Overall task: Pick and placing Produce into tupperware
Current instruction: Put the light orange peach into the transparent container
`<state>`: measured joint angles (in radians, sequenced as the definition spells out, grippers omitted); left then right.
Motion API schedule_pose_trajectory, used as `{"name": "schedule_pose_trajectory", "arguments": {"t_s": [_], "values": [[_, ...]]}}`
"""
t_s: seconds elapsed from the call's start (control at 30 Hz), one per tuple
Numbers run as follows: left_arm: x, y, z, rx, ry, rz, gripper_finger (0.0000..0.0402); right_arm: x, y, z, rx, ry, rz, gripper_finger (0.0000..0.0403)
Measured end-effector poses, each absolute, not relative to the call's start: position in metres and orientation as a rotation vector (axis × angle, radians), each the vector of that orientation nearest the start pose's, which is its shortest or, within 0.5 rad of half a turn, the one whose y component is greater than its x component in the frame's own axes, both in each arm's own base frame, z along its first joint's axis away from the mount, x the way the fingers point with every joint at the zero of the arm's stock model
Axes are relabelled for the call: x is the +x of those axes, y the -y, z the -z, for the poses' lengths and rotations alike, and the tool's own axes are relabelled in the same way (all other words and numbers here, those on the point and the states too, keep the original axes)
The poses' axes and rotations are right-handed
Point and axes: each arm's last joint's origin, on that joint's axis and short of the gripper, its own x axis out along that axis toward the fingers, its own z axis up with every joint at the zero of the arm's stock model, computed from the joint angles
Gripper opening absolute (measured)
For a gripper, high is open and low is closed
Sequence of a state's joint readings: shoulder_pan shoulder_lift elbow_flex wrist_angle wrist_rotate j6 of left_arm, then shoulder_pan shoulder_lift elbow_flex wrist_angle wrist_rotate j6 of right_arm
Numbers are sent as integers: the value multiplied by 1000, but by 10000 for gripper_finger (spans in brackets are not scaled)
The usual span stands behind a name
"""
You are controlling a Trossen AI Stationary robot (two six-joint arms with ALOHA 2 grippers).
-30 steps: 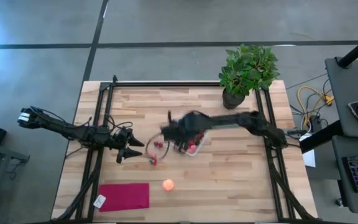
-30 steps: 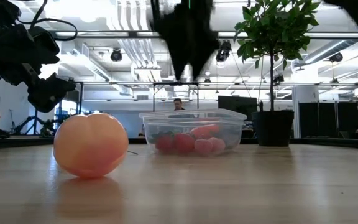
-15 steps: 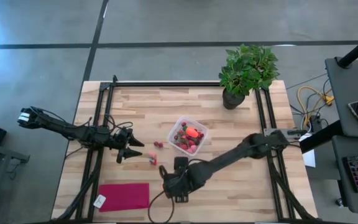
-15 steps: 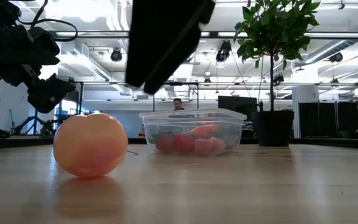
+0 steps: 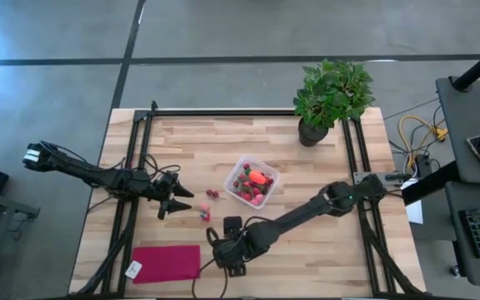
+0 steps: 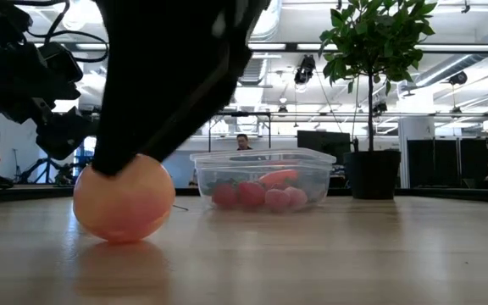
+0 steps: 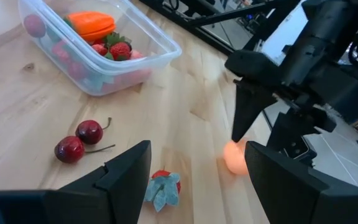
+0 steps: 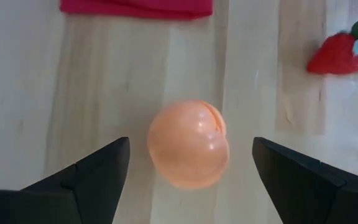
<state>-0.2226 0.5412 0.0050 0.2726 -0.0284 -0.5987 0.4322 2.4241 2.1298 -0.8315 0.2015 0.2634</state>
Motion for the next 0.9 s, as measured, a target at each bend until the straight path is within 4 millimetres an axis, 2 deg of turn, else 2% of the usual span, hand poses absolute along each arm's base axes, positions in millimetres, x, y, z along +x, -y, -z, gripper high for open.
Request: {"name": "schedule_pose_trajectory", "arguments": {"t_s": [0.17,0.33,0.63,0.9], "values": [[126,28,-140,-559,-318,105,247,474,-207,-170,-87,-1047,-86,332],[126,28,-141,-560,-310,107,247,477,-206,-153,-114,-1079,-90,331],[126,28,-141,-560,-311,106,247,477,-206,-153,-116,-1077,-85,326],[126,28,-140,-559,-312,106,247,478,-202,-151,-83,-1086,-54,280]]}}
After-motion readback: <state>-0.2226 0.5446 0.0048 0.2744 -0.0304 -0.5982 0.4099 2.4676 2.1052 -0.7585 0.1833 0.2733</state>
